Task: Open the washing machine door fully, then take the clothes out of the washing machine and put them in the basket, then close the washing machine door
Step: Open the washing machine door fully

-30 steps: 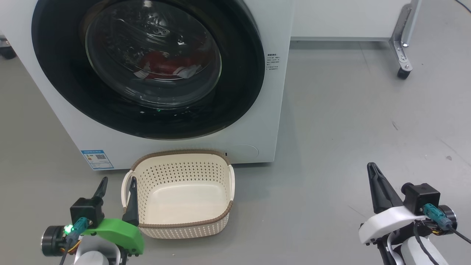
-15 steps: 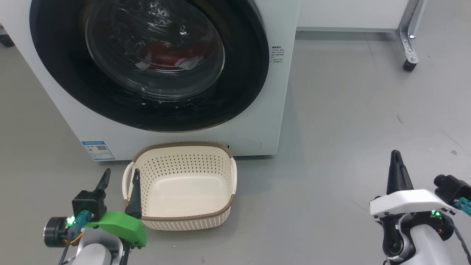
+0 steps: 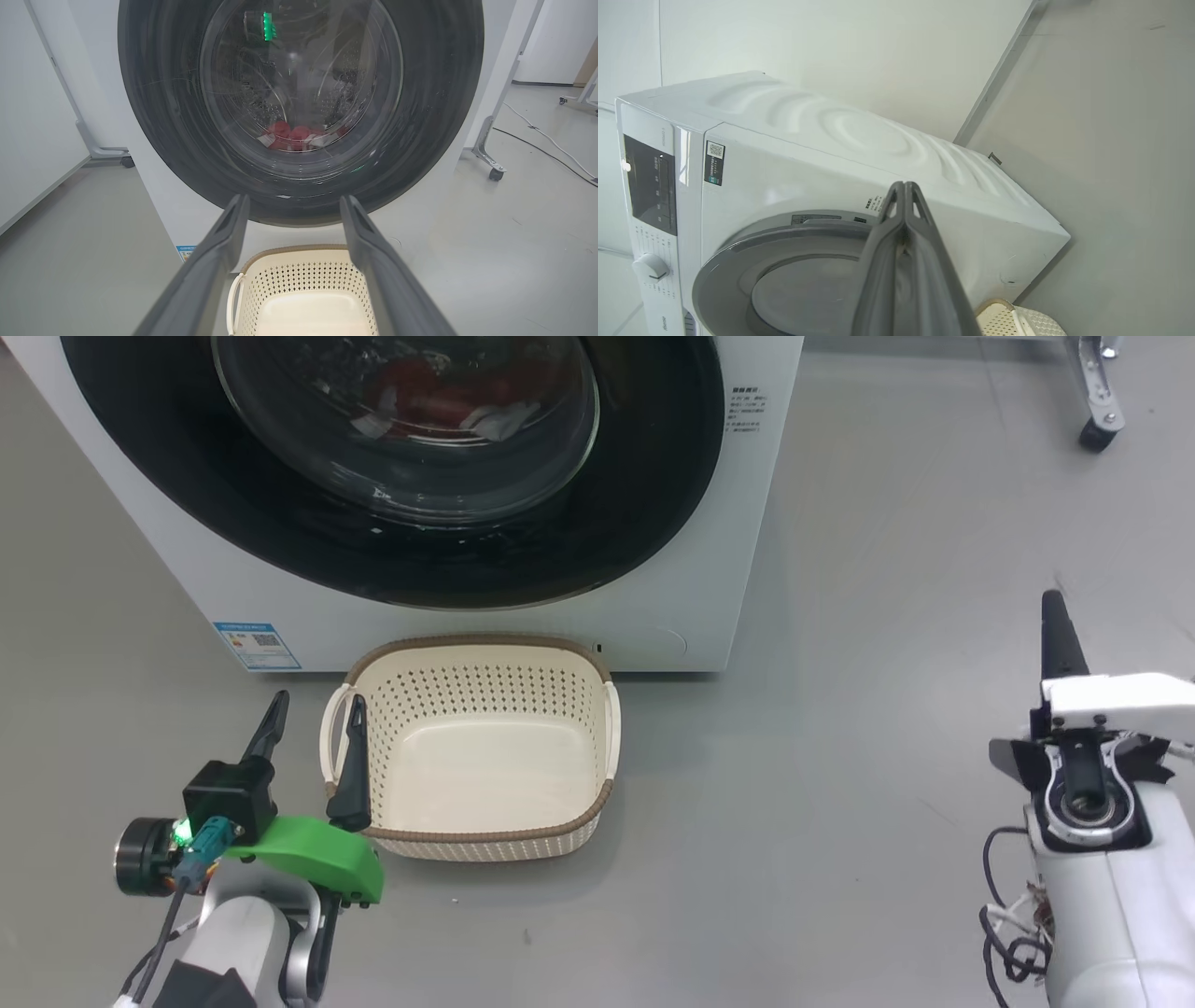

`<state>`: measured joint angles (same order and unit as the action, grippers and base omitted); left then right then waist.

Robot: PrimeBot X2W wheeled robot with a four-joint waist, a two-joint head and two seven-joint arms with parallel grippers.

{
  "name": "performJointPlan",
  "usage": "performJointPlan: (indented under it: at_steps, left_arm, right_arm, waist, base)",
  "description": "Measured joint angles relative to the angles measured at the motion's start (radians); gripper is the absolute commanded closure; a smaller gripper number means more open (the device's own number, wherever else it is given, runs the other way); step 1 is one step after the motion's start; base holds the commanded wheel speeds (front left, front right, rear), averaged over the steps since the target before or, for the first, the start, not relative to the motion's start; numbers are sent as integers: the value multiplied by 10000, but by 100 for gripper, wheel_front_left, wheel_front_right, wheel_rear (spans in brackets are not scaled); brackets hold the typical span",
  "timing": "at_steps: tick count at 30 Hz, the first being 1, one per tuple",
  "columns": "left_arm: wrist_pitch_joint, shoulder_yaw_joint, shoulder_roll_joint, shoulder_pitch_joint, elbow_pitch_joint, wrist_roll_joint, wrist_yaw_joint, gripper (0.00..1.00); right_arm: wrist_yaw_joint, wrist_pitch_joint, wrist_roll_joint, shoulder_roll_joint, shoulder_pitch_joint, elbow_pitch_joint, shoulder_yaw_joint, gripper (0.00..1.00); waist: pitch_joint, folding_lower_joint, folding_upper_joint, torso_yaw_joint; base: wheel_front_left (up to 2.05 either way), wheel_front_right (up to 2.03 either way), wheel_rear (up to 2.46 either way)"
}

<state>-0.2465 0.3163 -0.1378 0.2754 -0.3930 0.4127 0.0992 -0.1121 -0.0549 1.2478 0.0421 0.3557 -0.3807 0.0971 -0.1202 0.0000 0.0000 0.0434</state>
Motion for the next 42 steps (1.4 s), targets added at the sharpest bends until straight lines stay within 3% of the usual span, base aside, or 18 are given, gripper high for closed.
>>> performJointPlan:
  at_steps: [7,18,34,42]
  left_arm:
    - [-8,79,81,355,263,-102,0,0]
    - [-12,186,284,996,669,-274,0,0]
    - [-23,397,543,1676,1149,-307,-6,0]
    - [-25,523,690,2012,1174,-313,-125,0]
  right_arm:
    - [4,988,1824,27,1355,-186,525,100]
    - [284,2073,1894,320,3510,-460,476,100]
    - [1064,3952,2186,1135,6173,-1053,-364,100]
    - [1154,4502,2011,1267,7320,-1342,-828,100]
  waist:
    - [-620,0,0,267]
    - [-1641,0,0,704]
    - [-3009,1,0,1343]
    - [-3605,1,0,1670]
  base:
    - [0,0,0]
    - [0,0,0]
    - [0,0,0]
    - [0,0,0]
